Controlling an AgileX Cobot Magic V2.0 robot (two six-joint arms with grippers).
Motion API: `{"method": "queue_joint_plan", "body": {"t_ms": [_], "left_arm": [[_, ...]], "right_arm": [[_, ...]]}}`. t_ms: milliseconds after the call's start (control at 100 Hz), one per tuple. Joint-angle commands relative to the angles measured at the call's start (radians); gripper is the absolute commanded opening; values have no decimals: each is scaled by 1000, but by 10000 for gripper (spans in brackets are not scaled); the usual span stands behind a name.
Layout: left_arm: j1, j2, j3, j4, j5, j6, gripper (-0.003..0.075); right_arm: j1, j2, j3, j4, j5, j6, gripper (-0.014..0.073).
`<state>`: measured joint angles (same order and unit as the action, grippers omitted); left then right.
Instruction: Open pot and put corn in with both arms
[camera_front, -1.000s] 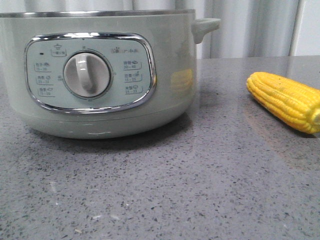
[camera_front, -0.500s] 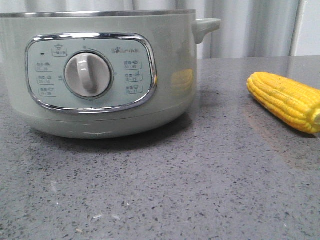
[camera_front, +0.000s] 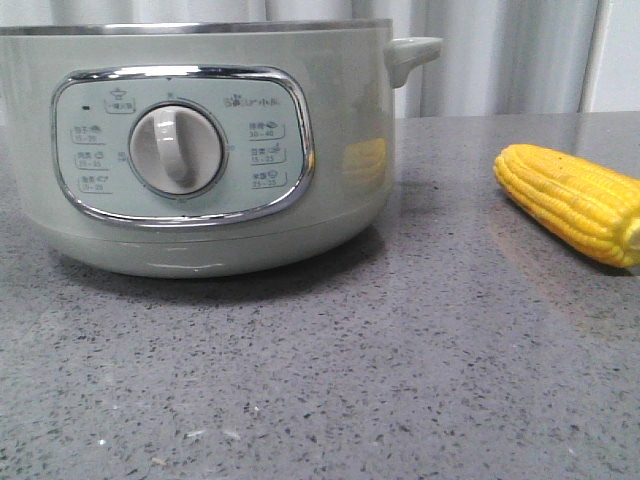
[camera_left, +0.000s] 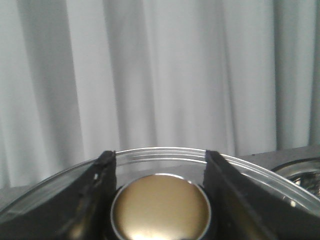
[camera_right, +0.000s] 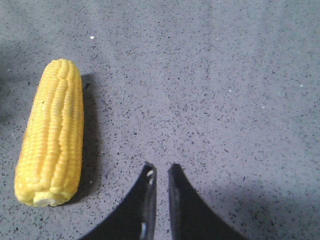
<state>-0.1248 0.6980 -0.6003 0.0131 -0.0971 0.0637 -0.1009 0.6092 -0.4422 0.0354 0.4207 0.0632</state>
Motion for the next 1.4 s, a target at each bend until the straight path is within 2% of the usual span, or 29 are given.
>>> {"method": "queue_joint_plan", "body": {"t_ms": [0,270,440,570,1020,1391], "left_arm": [[38,-62,17,-3,-181,1,30],[120,-129,204,-13,-335,1,30],[137,-129,299,-55,-425,1,30],[137,-119,348,-65,-440,1,30],[54,70,360,-51,-487,-7,30],[38,305,360,-49,-731,-7,30]], "right_arm": [[-8,8,-39,3,-71,-4,-16],[-8,8,-39,3,-71,-4,-16],[-8,8,-39,3,-71,-4,-16],[-8,8,-39,5,-71,-4,-16],[-8,8,-39,6,-71,-4,-16],[-8,8,-39,8,-71,-4,-16]]}}
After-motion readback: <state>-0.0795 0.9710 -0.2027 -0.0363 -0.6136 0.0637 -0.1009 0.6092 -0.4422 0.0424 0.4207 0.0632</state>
